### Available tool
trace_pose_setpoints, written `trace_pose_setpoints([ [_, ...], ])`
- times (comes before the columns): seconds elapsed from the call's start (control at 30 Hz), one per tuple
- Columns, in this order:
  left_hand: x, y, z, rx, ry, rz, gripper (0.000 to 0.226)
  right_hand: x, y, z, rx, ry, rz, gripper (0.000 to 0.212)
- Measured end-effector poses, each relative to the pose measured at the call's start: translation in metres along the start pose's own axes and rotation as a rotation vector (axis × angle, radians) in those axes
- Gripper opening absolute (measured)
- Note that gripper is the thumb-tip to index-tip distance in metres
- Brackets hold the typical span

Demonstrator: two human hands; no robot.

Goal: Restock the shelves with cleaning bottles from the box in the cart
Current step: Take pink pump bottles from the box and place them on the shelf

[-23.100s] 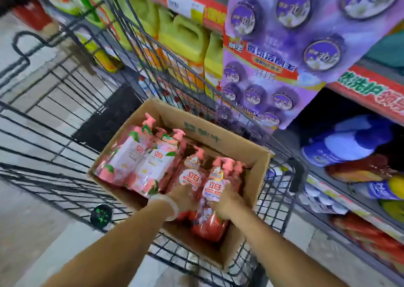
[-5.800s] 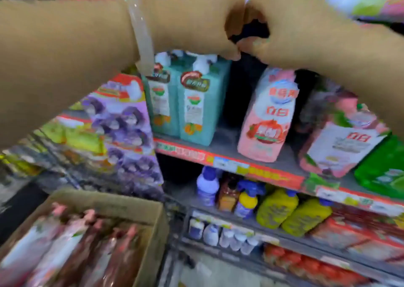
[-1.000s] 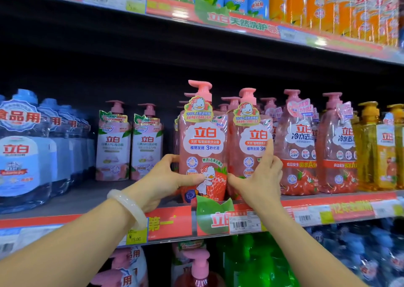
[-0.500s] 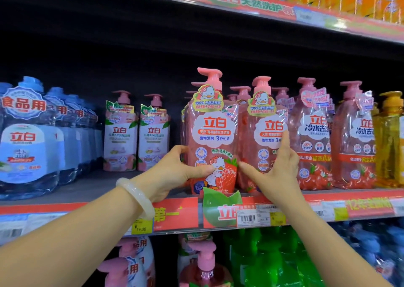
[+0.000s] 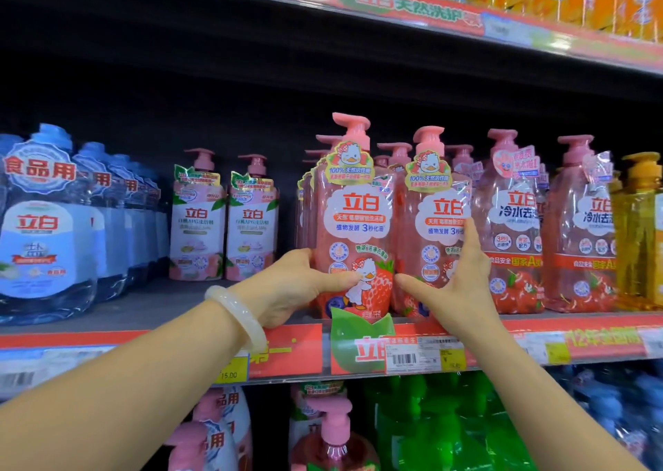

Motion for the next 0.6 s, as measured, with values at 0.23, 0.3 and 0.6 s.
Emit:
trace_pose_setpoints([
  [0.23, 0.001, 0.002, 0.003, 0.029, -0.012, -0.015, 0.018, 0.0, 0.0, 0.0, -0.016, -0.006, -0.006, 0.118],
  [0.3, 0.002, 0.003, 0.004, 0.028, -0.023, -0.017, 0.017, 0.001, 0.001, 0.0, -0.024, -0.01, 0.005, 0.119],
  [0.6, -0.019, -0.025, 0.012, 0.294, -0.063, -0.175, 0.031, -0.012, 0.039, 0.013, -0.1, -0.146, 0.124, 0.1],
])
Point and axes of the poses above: each hand's wrist, its own x-axis towards the middle knuckle, its own z-axis out of the back of the hand, y = z × x, the point moved 10 cm from there along x, towards the middle knuckle, and after that the axes turned 2 degrees about -y, right-handed, at the moved point
